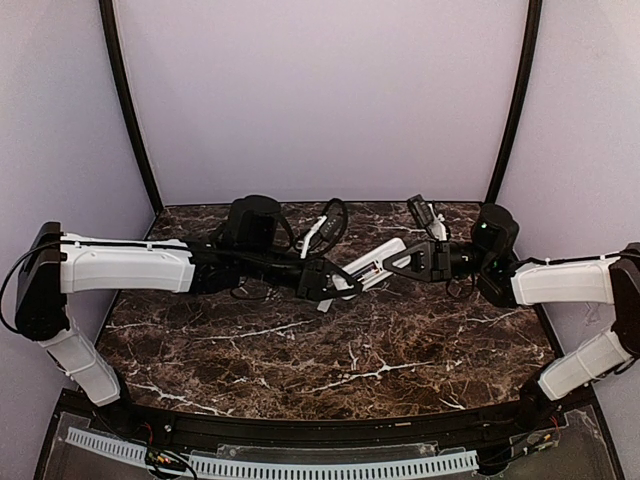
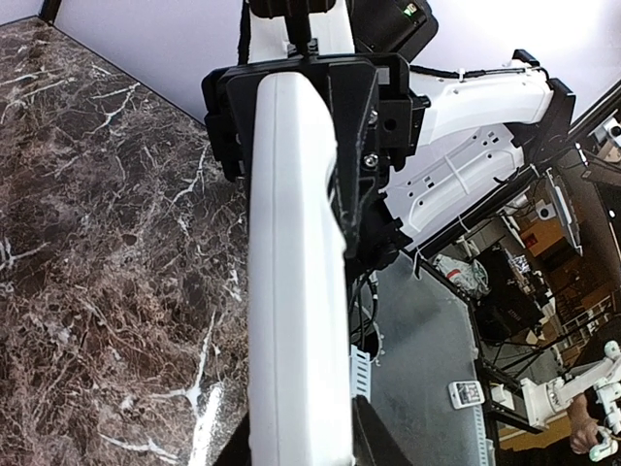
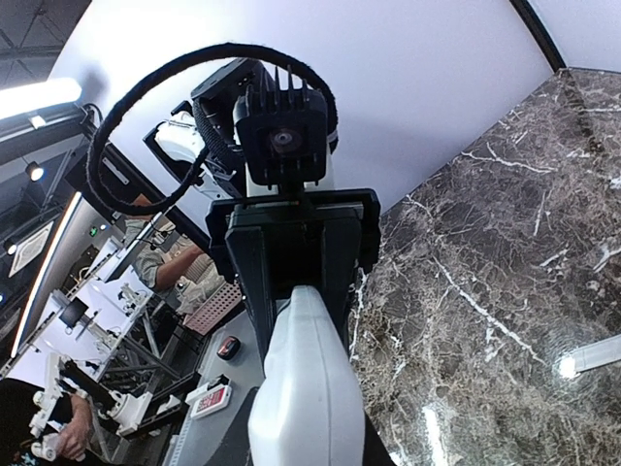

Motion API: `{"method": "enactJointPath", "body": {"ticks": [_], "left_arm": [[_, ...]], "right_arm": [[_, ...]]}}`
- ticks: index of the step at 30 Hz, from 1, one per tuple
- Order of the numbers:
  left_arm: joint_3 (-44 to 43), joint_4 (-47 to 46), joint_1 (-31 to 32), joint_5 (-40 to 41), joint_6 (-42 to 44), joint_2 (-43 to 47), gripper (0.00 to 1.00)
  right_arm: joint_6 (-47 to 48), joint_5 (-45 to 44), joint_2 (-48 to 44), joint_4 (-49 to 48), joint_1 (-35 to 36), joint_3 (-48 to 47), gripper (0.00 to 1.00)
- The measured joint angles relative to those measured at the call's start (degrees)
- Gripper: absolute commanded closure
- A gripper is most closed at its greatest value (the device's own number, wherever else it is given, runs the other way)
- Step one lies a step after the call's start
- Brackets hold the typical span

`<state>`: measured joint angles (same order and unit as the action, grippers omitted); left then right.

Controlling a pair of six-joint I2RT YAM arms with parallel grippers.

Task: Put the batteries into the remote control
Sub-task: Pass from the left arm to the right

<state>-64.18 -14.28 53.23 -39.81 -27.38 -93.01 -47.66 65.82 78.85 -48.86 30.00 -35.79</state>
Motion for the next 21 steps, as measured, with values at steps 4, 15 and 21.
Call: {"method": "enactJointPath", "body": {"ticks": [4,15,21], "left_arm": [[0.1,-0.2,0.0,1.1,2.2,0.1,0.45],[0.1,1.8,-0.9,3.9,5.4,1.4,0.24],[-2.3,11.8,-4.1,10.9,10.4,2.4,0.22]], "right_arm": [[-1.1,0.3,-0.1,1.5,0.0,0.0,1.0],[0.5,0.3,-1.1,8.1,-1.9,0.0,1.0],[6.8,-1.6,-3.6,20.2,-6.5,0.0,1.0]]}}
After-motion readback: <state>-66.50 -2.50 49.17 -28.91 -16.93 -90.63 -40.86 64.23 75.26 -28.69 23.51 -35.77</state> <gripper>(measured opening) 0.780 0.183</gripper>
